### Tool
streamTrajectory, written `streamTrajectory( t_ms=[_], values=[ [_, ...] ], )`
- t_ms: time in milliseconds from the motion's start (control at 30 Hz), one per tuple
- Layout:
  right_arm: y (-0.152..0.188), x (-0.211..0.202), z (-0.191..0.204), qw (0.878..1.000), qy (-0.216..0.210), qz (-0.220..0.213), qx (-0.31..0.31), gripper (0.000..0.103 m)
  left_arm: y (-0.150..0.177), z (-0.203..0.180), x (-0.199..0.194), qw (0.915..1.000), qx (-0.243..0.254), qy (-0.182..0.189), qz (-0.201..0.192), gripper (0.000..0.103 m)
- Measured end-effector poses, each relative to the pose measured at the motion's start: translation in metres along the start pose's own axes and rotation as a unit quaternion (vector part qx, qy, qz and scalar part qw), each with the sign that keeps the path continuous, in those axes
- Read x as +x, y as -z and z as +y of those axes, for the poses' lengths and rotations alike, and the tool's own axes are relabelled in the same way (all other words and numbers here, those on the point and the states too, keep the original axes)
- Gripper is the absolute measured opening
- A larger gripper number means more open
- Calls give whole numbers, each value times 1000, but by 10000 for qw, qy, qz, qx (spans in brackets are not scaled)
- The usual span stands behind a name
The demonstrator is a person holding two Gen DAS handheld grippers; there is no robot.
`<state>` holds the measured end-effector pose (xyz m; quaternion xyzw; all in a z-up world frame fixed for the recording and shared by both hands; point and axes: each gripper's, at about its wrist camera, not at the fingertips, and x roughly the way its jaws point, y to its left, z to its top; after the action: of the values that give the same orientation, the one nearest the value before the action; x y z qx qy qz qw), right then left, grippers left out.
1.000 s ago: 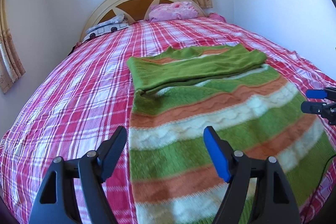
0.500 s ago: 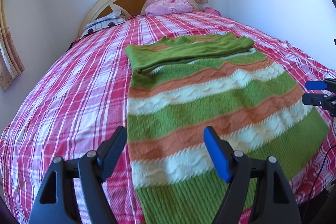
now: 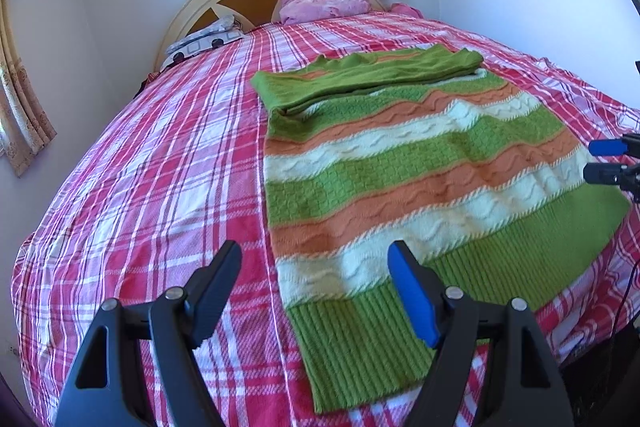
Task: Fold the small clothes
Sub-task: 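Move both tools toward the green ribbed hem of the sweater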
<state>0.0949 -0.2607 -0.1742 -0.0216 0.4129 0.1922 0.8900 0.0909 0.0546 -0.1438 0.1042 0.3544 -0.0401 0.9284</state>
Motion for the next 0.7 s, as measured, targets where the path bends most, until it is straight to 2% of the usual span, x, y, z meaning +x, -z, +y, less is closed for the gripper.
streamTrajectory(
  t_ms=[267, 500, 600, 700],
  values=[
    [16, -6, -4, 10000, 45, 32, 25, 81, 25, 17, -7, 9997, -178, -42, 160, 78],
    [31, -15, -19, 9997, 150, 22, 186, 81, 45, 48, -1, 9944, -940, 250, 409, 78],
    [34, -17, -26, 9995, 223, 19, 231, 81, 47, 48, -2, 9919, -1147, 414, 360, 73],
    [38, -21, -32, 9993, 273, 14, 266, 81, 47, 43, -3, 9904, -1206, 591, 313, 62]
  ],
)
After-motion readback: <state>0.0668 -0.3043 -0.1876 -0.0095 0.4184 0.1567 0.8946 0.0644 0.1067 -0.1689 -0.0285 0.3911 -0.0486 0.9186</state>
